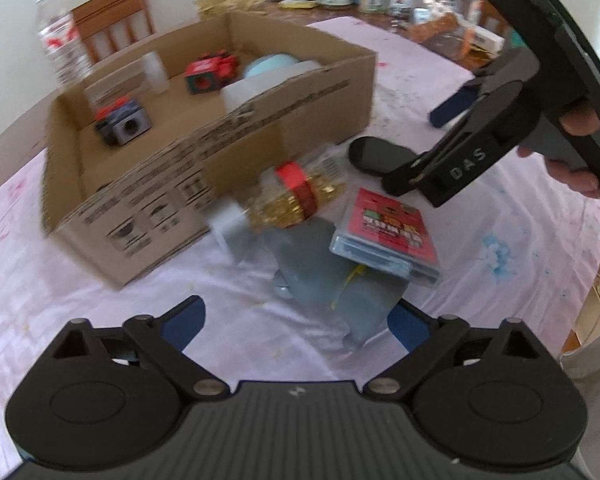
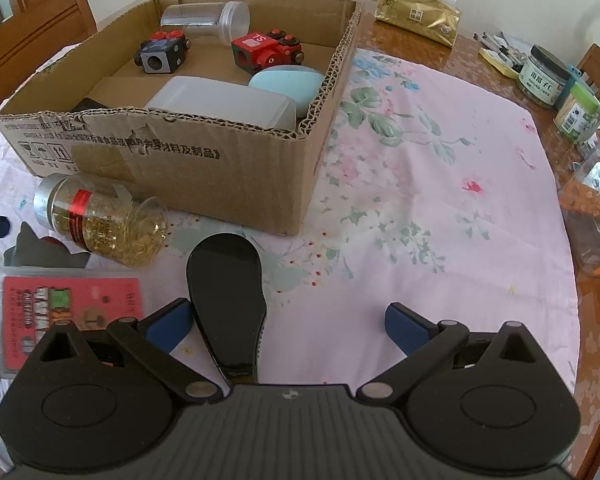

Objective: Organize rigid objects
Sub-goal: 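Grasp the grey cat figurine with the left gripper while the right tool approaches the black paddle, then lift the cat figurine with the left gripper while the right gripper grasps the black paddle-shaped object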

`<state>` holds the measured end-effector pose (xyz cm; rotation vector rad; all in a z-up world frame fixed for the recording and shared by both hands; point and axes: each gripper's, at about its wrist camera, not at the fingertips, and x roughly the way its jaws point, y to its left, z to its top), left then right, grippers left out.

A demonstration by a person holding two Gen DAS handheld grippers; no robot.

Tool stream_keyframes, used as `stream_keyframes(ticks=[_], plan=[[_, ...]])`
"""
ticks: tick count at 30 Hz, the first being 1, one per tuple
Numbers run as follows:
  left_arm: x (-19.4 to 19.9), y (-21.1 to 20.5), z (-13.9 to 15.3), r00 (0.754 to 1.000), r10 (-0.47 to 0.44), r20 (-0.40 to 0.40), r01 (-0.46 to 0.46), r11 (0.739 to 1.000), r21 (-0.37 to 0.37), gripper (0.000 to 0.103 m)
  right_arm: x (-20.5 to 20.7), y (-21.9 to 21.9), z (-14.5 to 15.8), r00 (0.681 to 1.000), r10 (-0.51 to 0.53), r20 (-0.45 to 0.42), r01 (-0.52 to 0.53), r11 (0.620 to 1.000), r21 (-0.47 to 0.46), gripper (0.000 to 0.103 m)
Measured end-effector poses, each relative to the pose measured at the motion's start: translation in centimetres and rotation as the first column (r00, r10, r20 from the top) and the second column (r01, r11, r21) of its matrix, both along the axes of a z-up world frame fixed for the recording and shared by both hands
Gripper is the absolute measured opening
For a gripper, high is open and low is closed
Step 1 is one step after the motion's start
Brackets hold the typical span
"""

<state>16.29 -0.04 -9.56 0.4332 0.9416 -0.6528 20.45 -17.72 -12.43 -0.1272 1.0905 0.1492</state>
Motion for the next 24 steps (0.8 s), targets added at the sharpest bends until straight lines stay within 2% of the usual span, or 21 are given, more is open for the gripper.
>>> stream_keyframes(ticks=[5,10,16,17,24], plan=[[0.3,-0.8,-0.1,0.998,-0.058,-0.005,0.058,0.998,-0.01,0.09,0.0,-0.5,0.1,1.0,-0.002,-0.013,0.002,1.0,-0.002,0.103],[0.7,-1.2,-0.4,0.995,-0.102,-0.019,0.102,0.994,-0.025,0.086,-0.6,-2.5,0.1,0.998,-0.065,-0.017,0.064,0.998,-0.005,0.103],[1.1,-1.7,-0.7,0.987,-0.156,-0.039,0.153,0.986,-0.067,0.073,-0.9,-3.9,0.1,0.993,-0.115,-0.017,0.115,0.993,-0.007,0.103],[1.1,-1.7,-0.7,0.986,-0.162,-0.044,0.158,0.985,-0.074,0.068,-0.9,-3.9,0.1,0.992,-0.121,-0.018,0.121,0.993,-0.008,0.103],[0.8,-1.0,-0.6,0.99,-0.13,-0.051,0.126,0.989,-0.081,0.067,-0.8,-4.2,0.2,0.987,-0.158,-0.01,0.158,0.987,-0.011,0.103]])
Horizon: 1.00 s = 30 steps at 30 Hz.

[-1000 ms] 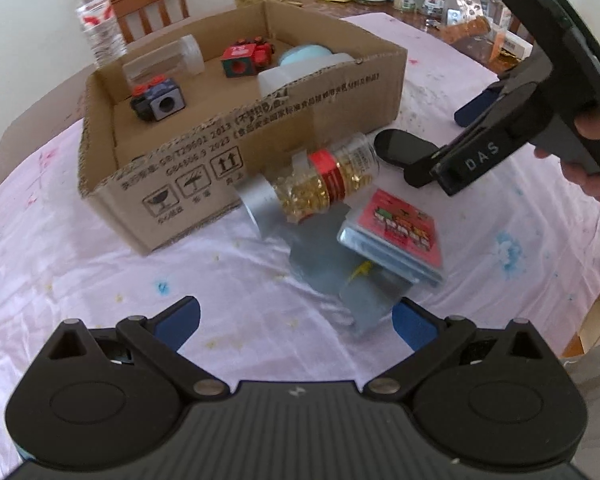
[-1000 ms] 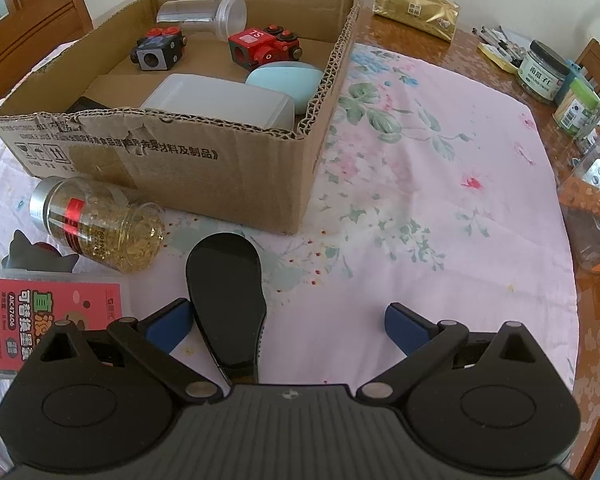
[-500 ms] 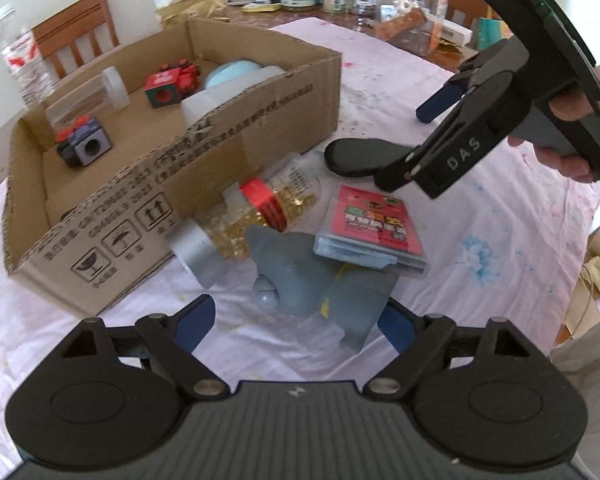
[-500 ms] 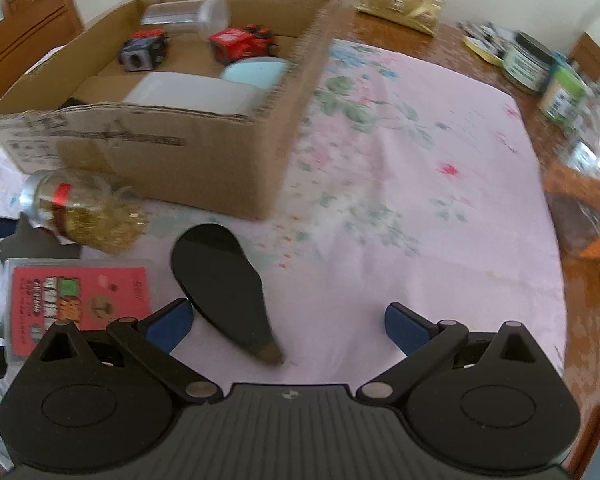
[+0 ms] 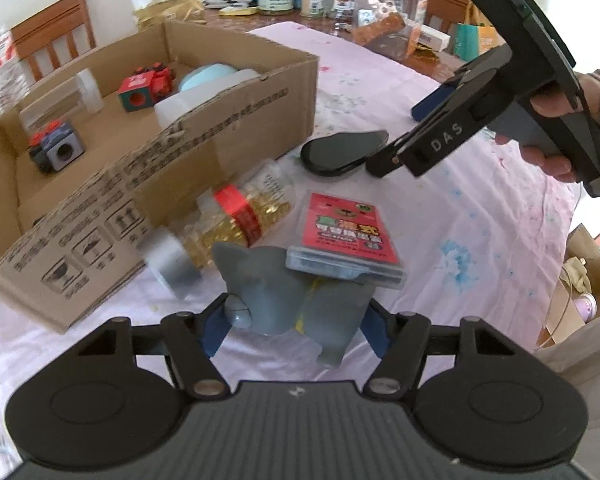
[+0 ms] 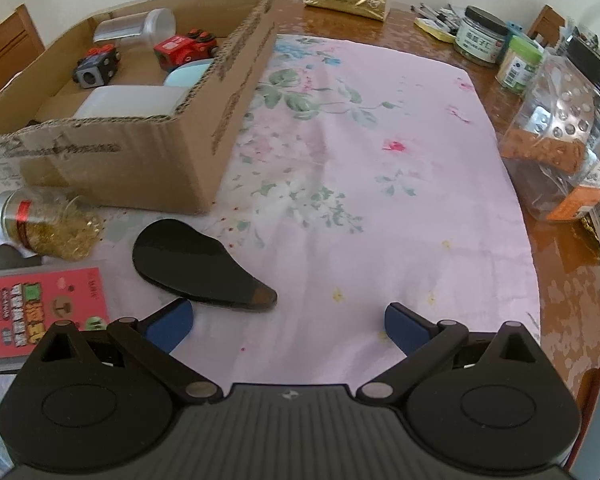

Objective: Organize rigid objects
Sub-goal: 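Lift the cat figurine with the left gripper while the right gripper grasps the black paddle-shaped object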

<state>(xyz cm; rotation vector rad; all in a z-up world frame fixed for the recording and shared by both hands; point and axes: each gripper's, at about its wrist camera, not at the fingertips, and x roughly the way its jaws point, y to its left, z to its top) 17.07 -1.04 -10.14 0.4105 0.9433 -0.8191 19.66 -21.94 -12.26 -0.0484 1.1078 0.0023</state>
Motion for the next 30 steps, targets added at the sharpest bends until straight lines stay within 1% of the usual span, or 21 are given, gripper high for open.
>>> stream_keyframes(ticks=[5,7,10,13,15,17,18,21,23,25,28,29,30], plan=[[-0.7,2.3,0.1,0.995,0.094,-0.01,-0.094,0.995,0.016,0.066,0.6,-0.9,0.0,0.998,-0.057,0.002,0.057,0.998,-0.001,0.103],[-0.9,3.4,0.2,0.99,0.143,-0.016,-0.143,0.99,0.018,0.066,0.7,-0.9,-0.1,0.998,-0.058,0.001,0.058,0.998,-0.003,0.103],[-1.2,5.1,0.3,0.975,0.223,-0.018,-0.223,0.974,0.027,0.066,0.7,-0.9,-0.1,0.998,-0.06,0.0,0.06,0.998,-0.003,0.103],[-1.4,6.7,0.2,0.951,0.309,-0.012,-0.308,0.951,0.026,0.067,0.7,-0.9,-0.1,0.998,-0.059,0.0,0.059,0.998,-0.002,0.103],[-1.5,7.4,0.2,0.938,0.346,-0.018,-0.346,0.938,0.016,0.068,0.7,-0.9,-0.1,0.998,-0.059,-0.002,0.059,0.998,0.0,0.103],[-1.6,7.6,0.1,0.935,0.354,-0.018,-0.354,0.935,0.022,0.071,0.7,-0.9,-0.1,0.998,-0.058,0.0,0.058,0.998,0.0,0.103],[-1.7,7.5,0.1,0.937,0.351,-0.004,-0.35,0.936,0.032,0.074,0.7,-0.9,-0.1,0.998,-0.057,0.002,0.057,0.998,0.001,0.103],[-1.9,7.3,0.2,0.948,0.317,0.028,-0.318,0.947,0.045,0.08,0.5,-1.0,-0.2,0.999,-0.051,0.015,0.051,0.999,0.002,0.103],[-1.7,7.2,0.1,0.953,0.3,0.029,-0.302,0.952,0.047,0.084,0.3,-1.0,-0.2,0.998,-0.049,0.027,0.049,0.999,0.002,0.103],[-1.4,7.2,0.1,0.959,0.283,0.026,-0.284,0.957,0.051,0.084,0.1,-1.0,-0.2,0.998,-0.046,0.038,0.046,0.999,0.002,0.103],[-1.1,6.9,0.0,0.961,0.274,0.038,-0.276,0.959,0.067,0.084,0.1,-0.7,0.1,0.999,-0.052,-0.001,0.052,0.999,0.006,0.103],[-1.1,6.8,0.0,0.962,0.271,0.039,-0.273,0.96,0.066,0.084,-0.2,-0.4,0.2,0.999,-0.043,0.002,0.043,0.999,0.008,0.103],[-1.1,6.8,-0.1,0.962,0.27,0.04,-0.272,0.96,0.064,0.084,-0.5,0.2,0.5,0.999,-0.025,0.024,0.025,1.0,0.01,0.103]])
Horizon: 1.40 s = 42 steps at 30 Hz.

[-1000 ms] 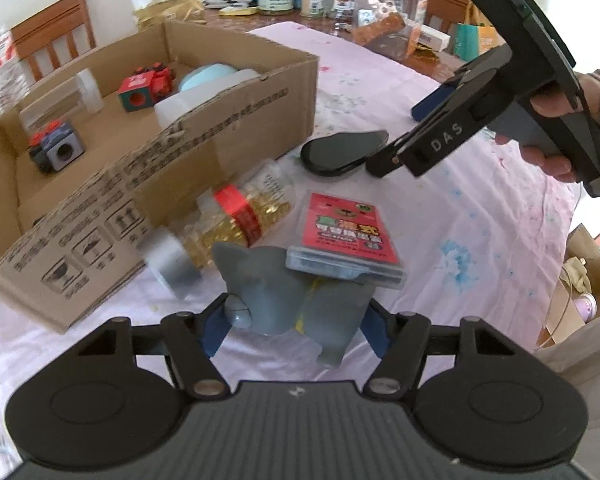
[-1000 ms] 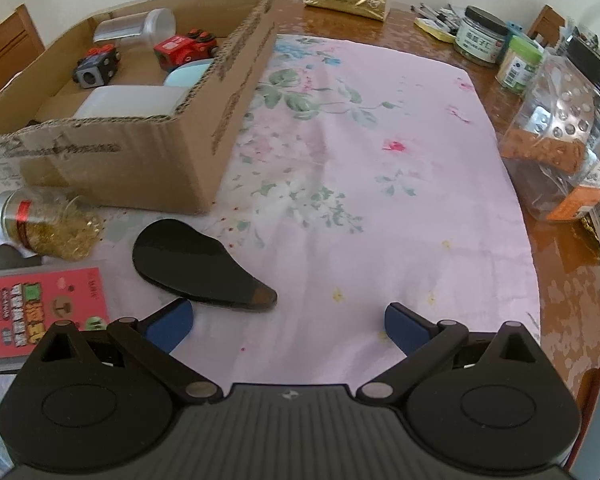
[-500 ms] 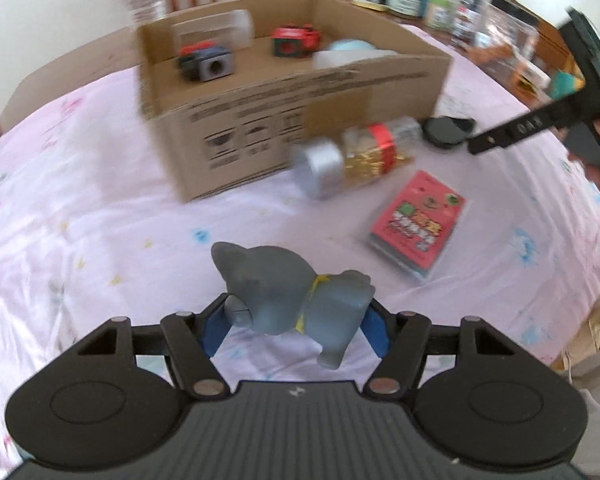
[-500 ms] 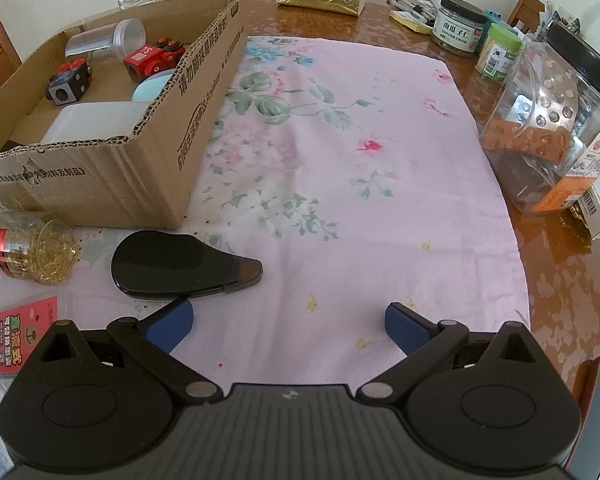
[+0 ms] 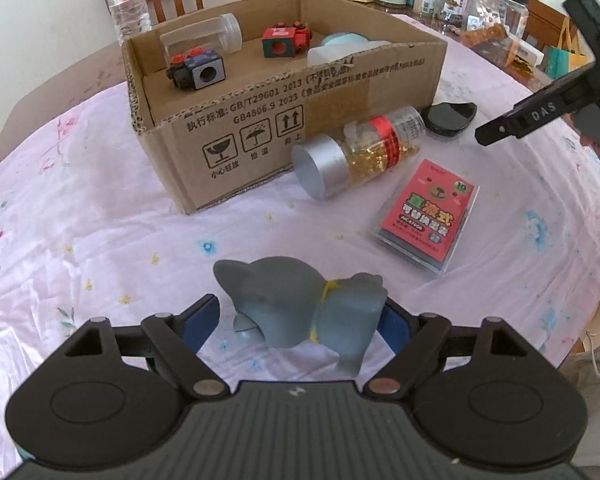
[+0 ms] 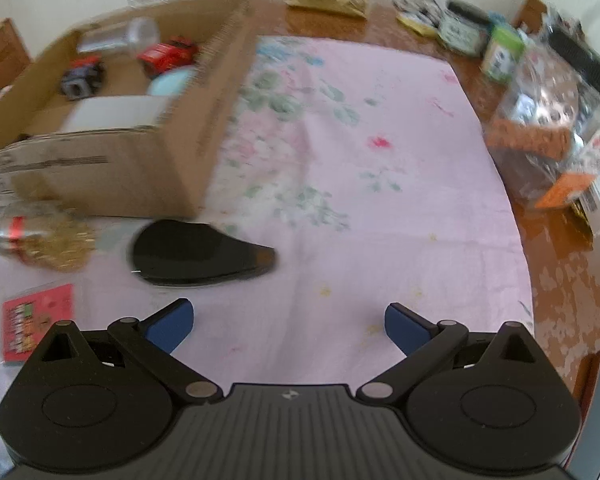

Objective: Organize rigid objects
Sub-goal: 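Lift the cat figurine with the left gripper while the right gripper grasps the black paddle-shaped object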

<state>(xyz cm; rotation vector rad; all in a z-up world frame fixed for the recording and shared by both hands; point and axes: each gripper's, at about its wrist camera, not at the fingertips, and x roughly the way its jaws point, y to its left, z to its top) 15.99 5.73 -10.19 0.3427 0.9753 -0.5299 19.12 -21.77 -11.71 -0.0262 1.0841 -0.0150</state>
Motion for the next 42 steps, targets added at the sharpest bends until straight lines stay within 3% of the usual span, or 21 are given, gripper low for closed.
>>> stream_keyframes(ticks=[4,22,32,38,42], plan=[[0.1,-0.1,-0.1,1.0,0.007,0.002,-0.007,1.0,-0.002,0.084,-0.5,2.0,0.1,0.998,0.048,0.029,-0.048,0.999,0.008,0.103],[0.2,-0.3,0.1,0.998,-0.064,-0.004,0.064,0.998,-0.007,0.083,2.0,4.3,-1.1,0.994,0.063,0.087,-0.064,0.998,-0.002,0.103],[0.6,0.2,0.4,0.997,-0.08,-0.02,0.08,0.997,-0.014,0.075,2.3,4.6,-1.2,0.995,0.033,0.096,-0.033,0.999,-0.002,0.103],[0.4,0.1,0.3,0.997,-0.073,-0.018,0.073,0.997,-0.013,0.073,2.4,4.7,-0.9,0.994,0.036,0.103,-0.036,0.999,-0.003,0.093],[0.4,0.1,0.3,0.998,-0.066,-0.018,0.066,0.998,-0.01,0.073,2.4,4.8,-0.9,0.995,0.036,0.098,-0.036,0.999,-0.004,0.093]])
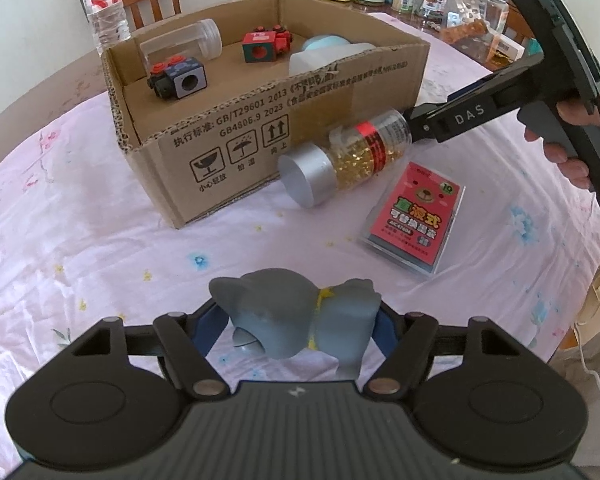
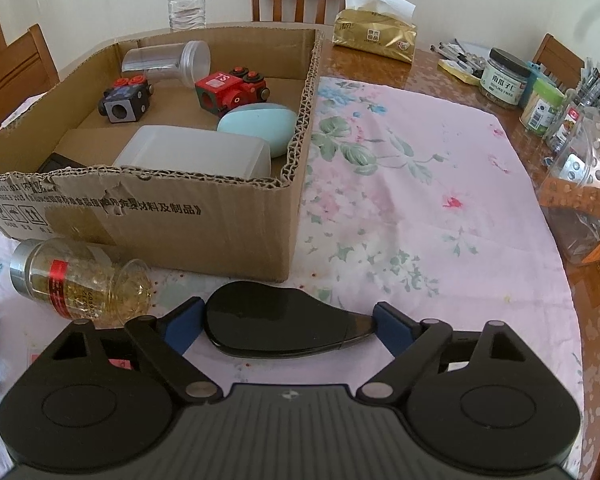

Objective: Organize rigid objects
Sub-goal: 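Lift the cat figurine with the left gripper while the right gripper grasps the black paddle-shaped object, then carry the cat into the box and open the left gripper while the right carries the paddle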

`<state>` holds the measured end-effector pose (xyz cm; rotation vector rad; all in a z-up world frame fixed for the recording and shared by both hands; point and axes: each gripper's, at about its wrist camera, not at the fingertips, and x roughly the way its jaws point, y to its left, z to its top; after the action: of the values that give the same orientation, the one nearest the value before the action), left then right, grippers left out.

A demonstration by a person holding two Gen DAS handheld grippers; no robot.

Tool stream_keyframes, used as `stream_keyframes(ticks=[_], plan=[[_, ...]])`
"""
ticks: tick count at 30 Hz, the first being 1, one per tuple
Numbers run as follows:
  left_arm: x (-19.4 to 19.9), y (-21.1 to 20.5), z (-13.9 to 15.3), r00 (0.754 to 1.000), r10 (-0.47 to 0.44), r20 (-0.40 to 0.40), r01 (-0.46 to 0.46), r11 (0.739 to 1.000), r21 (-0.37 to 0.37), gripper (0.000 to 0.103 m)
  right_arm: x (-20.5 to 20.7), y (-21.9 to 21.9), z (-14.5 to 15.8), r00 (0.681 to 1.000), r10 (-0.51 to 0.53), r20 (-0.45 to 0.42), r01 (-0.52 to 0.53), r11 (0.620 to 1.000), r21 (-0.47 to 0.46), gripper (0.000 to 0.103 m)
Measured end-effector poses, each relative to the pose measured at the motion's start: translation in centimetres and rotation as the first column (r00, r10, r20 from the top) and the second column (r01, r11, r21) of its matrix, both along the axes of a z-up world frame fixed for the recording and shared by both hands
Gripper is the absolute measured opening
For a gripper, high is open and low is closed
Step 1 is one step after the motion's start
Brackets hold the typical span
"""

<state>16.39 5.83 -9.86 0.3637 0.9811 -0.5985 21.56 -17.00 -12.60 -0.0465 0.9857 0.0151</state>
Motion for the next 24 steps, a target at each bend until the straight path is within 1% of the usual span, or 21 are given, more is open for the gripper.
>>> stream_keyframes(ticks=[8,14,17,20,24], plan=[[0.1,0.1,0.5,1.0,0.024,-0.013,-0.024,1.0,0.011,0.072,-0.4,0.2,0.8,0.999,0.04,-0.017,-0.04,0.999,-0.031,0.093],[0.1,0.3,2.1,0.999,0.046,-0.005,-0.046,0.999,0.001,0.072,-1.1,0.0,3.1,0.995,0.097,-0.017,-0.098,0.993,-0.061,0.093],[0.1,0.4,3.4,0.999,0.054,0.003,-0.053,0.998,-0.012,0.072,-1.6,-0.1,5.0,0.99,0.143,-0.002,-0.143,0.987,-0.07,0.093],[0.2,0.3,5.4,0.999,0.045,0.022,-0.044,0.998,-0.047,0.072,-1.9,-0.2,7.1,0.983,0.182,0.02,-0.181,0.981,-0.064,0.093],[1.1,-0.6,8.3,0.996,0.026,0.084,-0.018,0.996,-0.085,0.072,-1.8,-0.1,9.8,0.97,0.236,0.056,-0.234,0.971,-0.045,0.093]])
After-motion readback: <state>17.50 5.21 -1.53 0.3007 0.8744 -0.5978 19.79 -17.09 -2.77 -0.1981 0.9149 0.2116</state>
